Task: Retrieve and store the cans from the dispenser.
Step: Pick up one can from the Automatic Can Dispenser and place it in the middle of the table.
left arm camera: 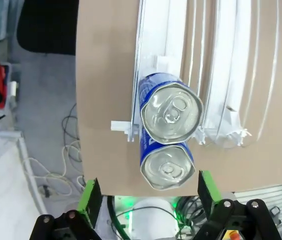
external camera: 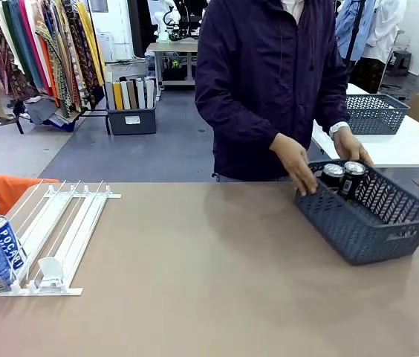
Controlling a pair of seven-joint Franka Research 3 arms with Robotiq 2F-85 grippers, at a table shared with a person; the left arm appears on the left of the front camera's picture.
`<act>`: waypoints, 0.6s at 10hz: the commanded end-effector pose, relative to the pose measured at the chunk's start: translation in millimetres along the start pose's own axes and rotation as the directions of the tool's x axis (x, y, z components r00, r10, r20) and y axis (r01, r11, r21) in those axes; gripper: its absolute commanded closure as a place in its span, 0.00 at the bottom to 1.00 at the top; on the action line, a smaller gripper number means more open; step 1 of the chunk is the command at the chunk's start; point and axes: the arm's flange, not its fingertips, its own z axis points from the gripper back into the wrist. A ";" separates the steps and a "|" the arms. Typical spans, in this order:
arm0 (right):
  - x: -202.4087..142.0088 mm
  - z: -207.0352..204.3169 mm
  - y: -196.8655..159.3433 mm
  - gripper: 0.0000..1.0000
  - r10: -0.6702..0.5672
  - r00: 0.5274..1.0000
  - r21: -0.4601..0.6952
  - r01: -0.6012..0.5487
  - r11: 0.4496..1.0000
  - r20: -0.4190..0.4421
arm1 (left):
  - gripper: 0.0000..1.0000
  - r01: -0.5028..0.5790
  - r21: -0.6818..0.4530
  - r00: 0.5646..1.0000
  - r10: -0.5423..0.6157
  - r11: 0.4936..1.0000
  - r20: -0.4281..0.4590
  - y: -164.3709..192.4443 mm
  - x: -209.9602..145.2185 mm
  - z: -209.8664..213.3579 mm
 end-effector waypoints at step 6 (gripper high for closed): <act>3.6 -2.9 5.9 0.00 -0.017 1.000 0.019 0.017 1.000 0.021 | 0.00 0.024 -0.056 0.995 -0.029 0.998 -0.097 -11.9 8.1 -38.1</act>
